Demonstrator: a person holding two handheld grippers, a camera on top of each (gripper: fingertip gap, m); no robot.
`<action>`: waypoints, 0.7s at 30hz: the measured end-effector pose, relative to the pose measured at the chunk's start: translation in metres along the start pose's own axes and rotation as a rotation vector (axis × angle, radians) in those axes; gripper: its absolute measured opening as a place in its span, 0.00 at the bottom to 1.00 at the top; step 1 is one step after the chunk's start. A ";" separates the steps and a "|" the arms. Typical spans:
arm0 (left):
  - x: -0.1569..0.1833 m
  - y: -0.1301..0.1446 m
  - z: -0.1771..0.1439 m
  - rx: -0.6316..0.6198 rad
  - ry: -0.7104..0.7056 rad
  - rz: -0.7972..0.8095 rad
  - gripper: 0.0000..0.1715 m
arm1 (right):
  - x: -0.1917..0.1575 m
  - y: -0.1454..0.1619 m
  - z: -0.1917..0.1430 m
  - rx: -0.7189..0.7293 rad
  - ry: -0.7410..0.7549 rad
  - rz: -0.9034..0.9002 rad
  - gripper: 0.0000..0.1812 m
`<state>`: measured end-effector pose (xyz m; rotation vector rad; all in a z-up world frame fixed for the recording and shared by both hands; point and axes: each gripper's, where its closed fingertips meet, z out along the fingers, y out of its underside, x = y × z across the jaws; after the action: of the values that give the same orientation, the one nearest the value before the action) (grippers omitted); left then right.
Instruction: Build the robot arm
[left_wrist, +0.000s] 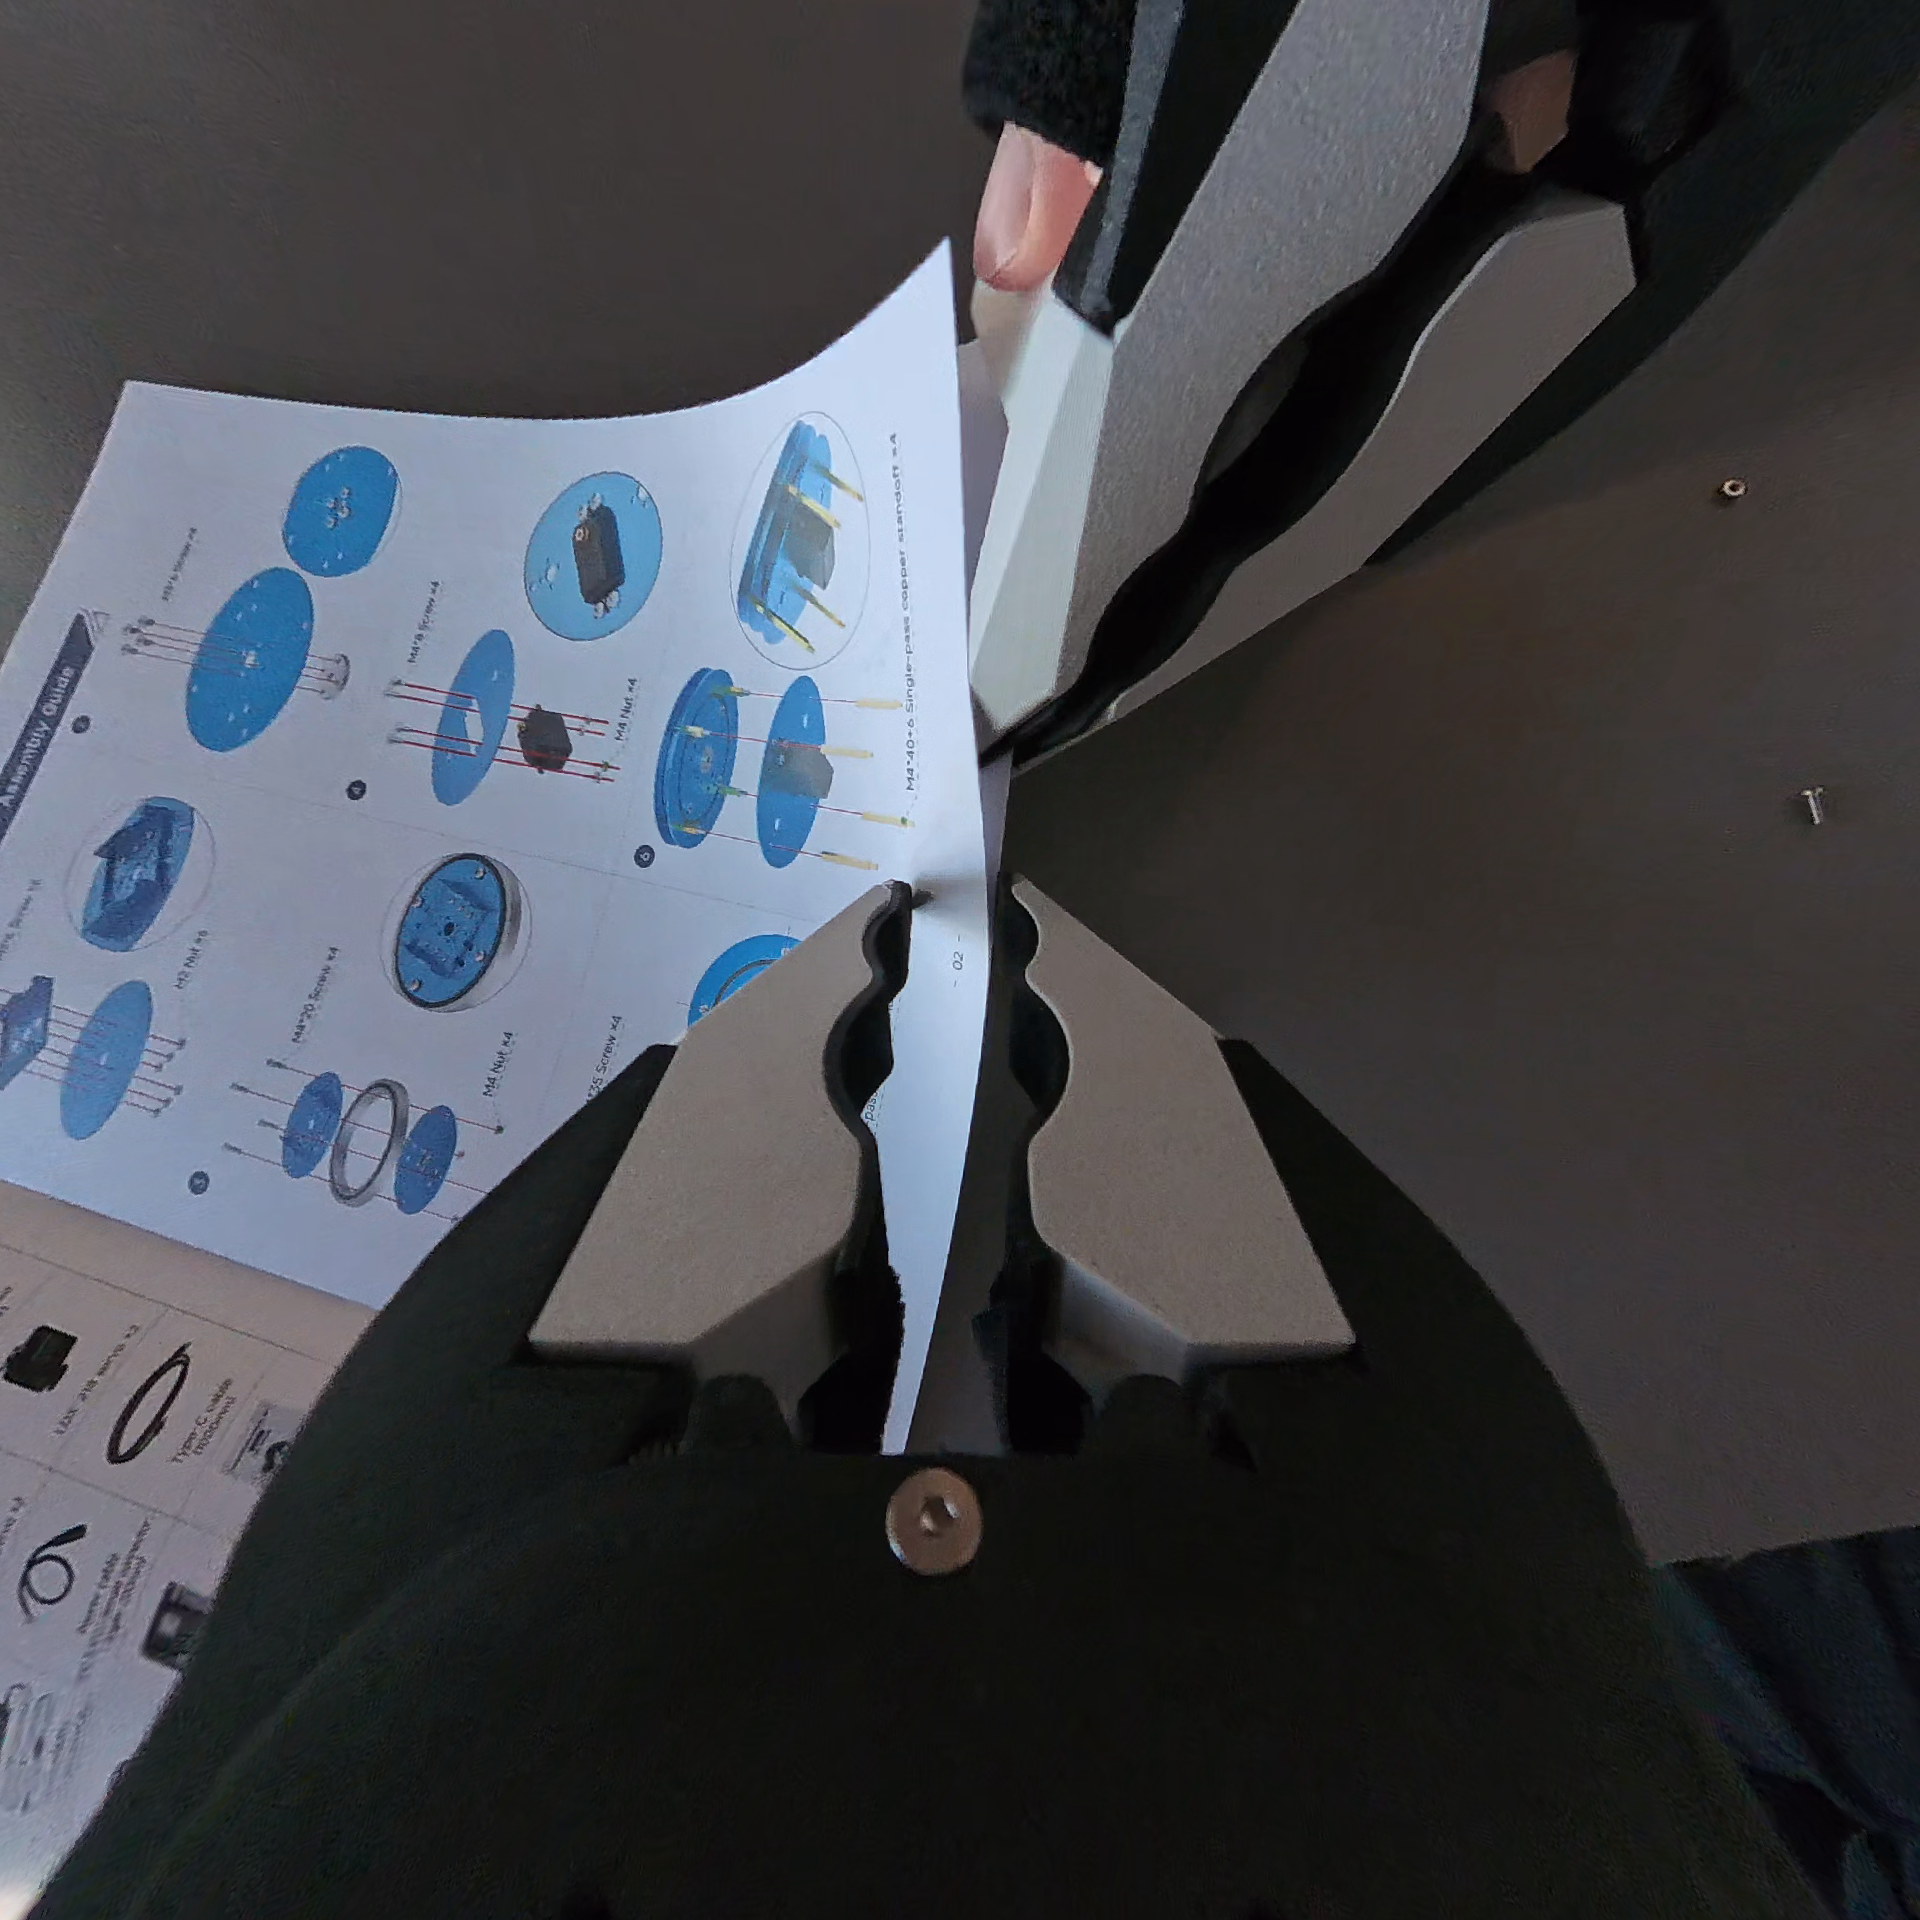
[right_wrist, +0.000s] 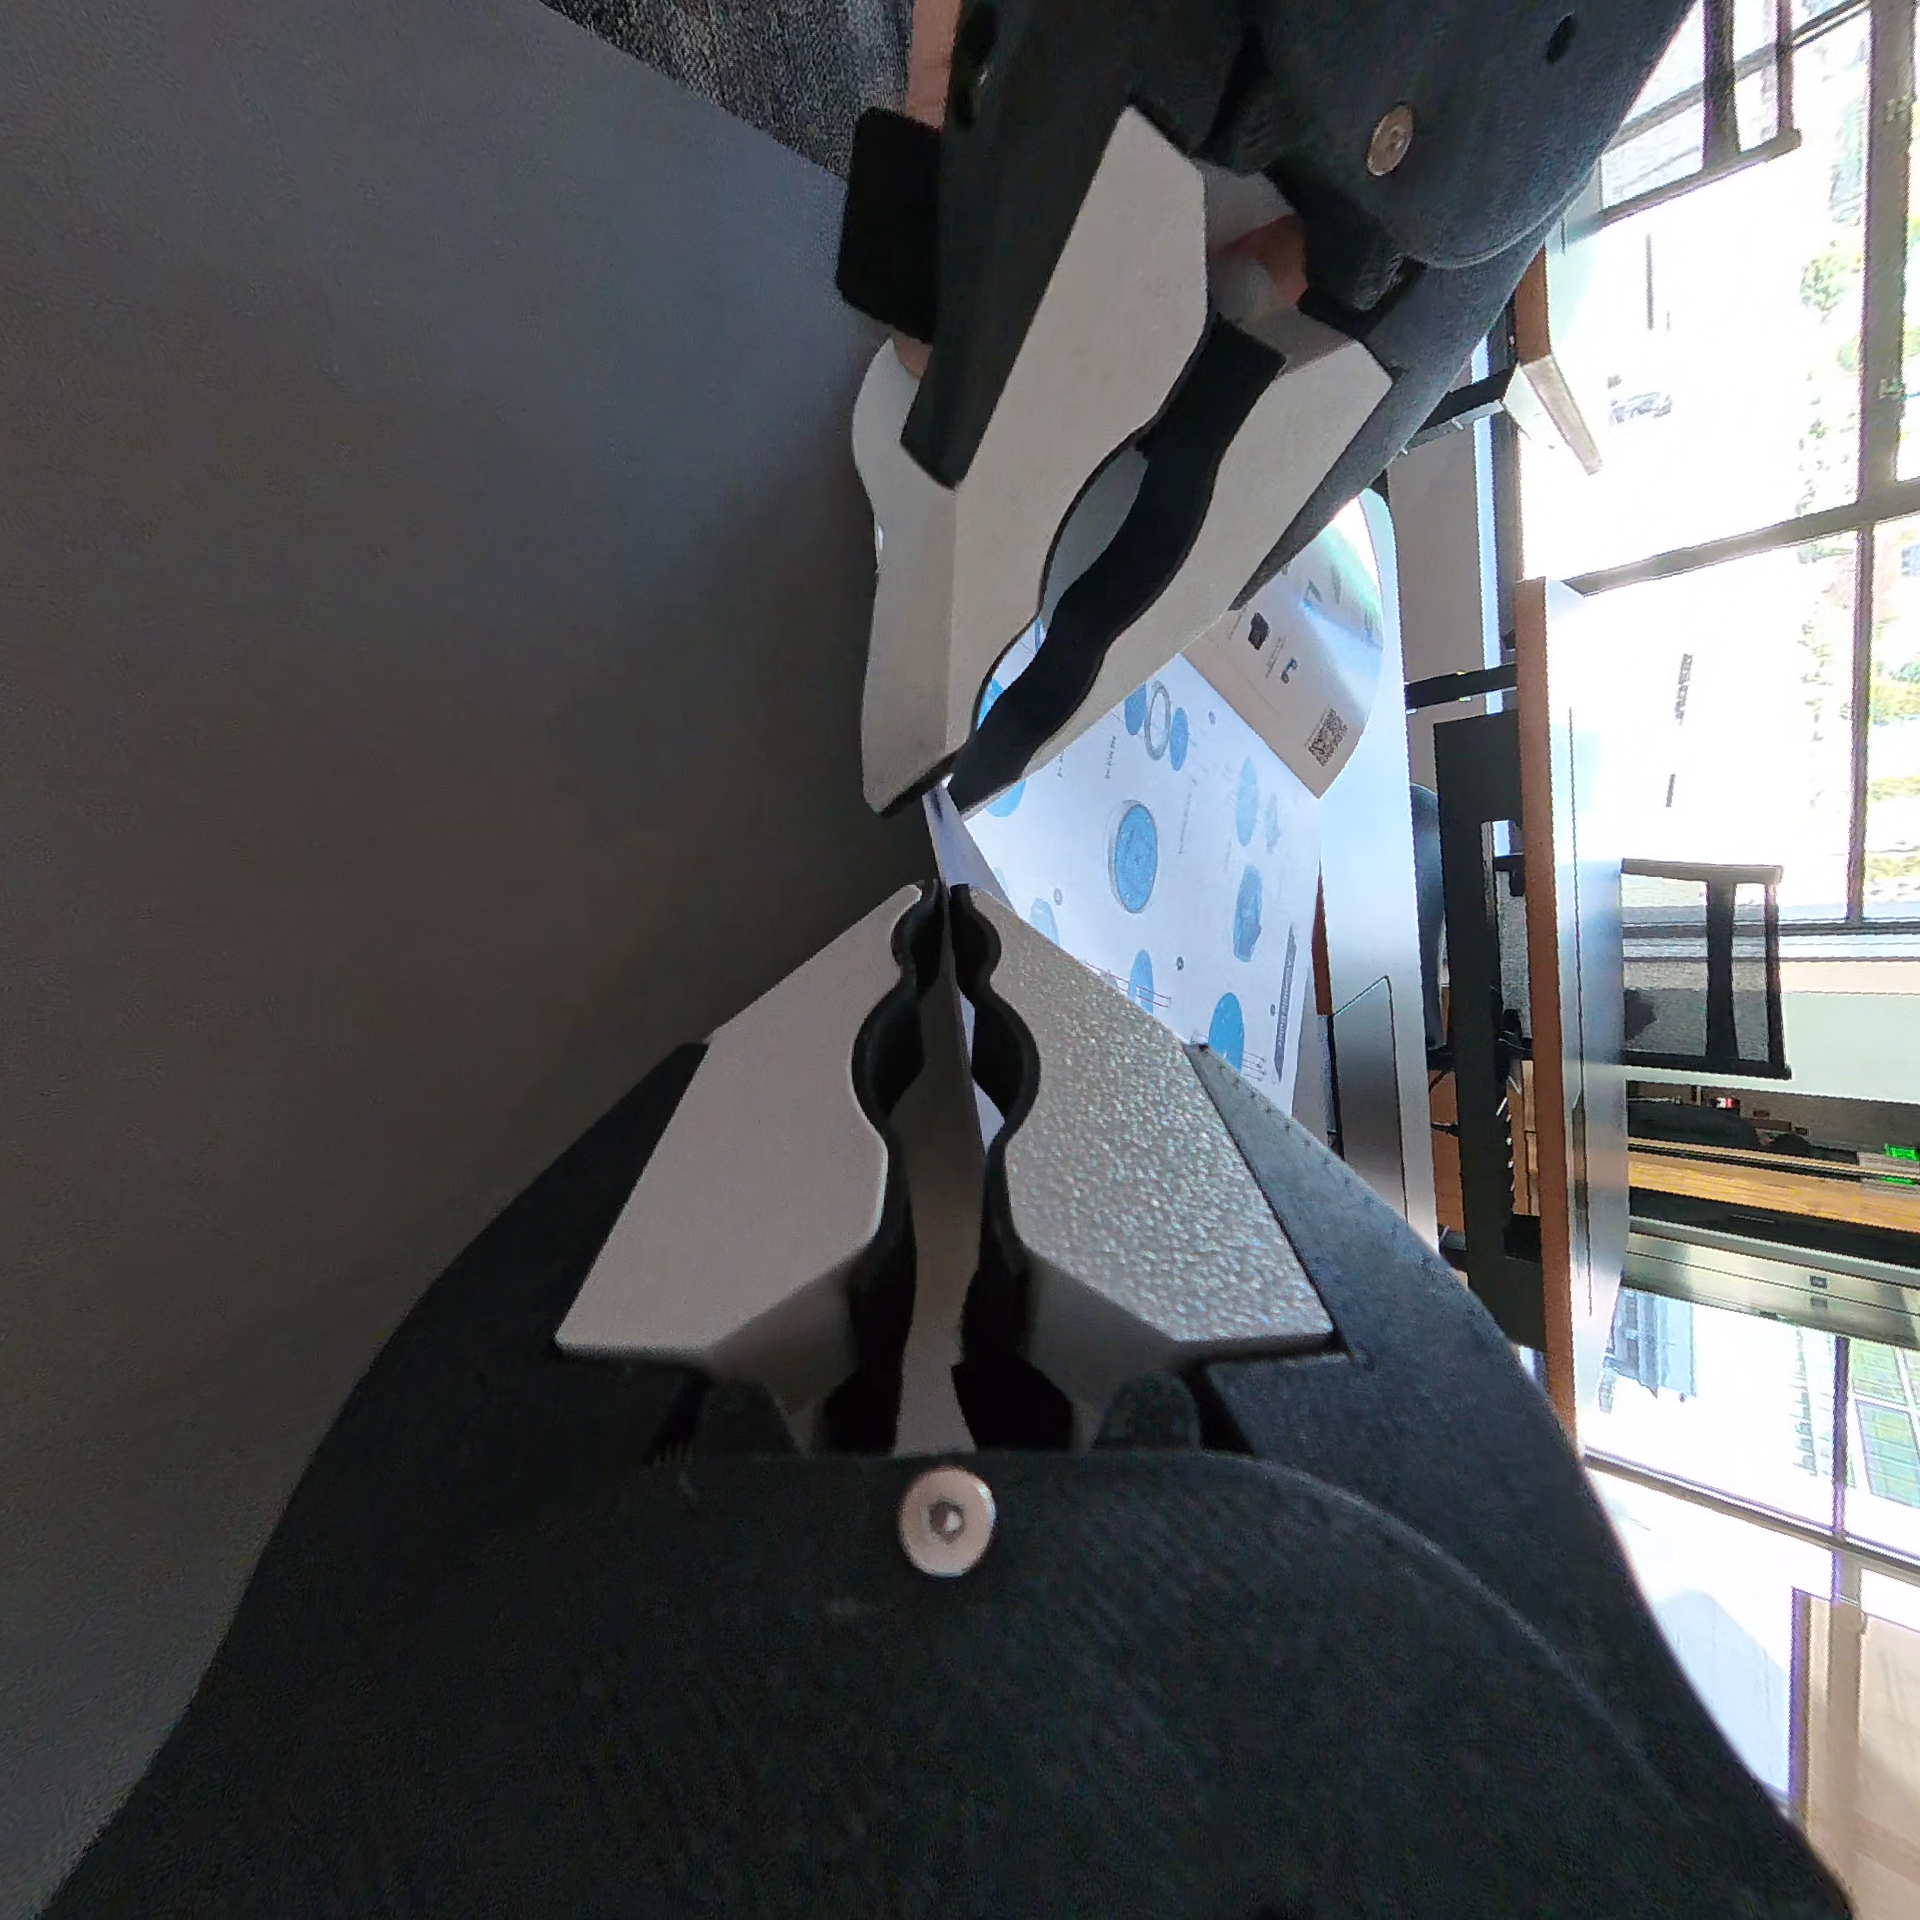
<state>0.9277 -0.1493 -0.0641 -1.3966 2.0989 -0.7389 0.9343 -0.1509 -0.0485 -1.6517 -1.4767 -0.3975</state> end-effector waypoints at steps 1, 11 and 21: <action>0.000 0.000 -0.001 0.008 0.015 -0.011 0.08 | 0.000 -0.001 0.000 0.005 0.001 -0.002 0.00; 0.006 0.010 0.006 0.023 0.162 -0.129 0.10 | -0.014 0.005 0.006 -0.017 -0.065 -0.026 0.02; 0.005 0.013 0.009 0.028 0.208 -0.175 0.10 | -0.022 0.037 -0.013 -0.034 -0.243 0.225 0.11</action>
<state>0.9232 -0.1515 -0.0802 -1.5604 2.1284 -1.0188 0.9668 -0.1729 -0.0711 -1.9226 -1.4414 -0.1002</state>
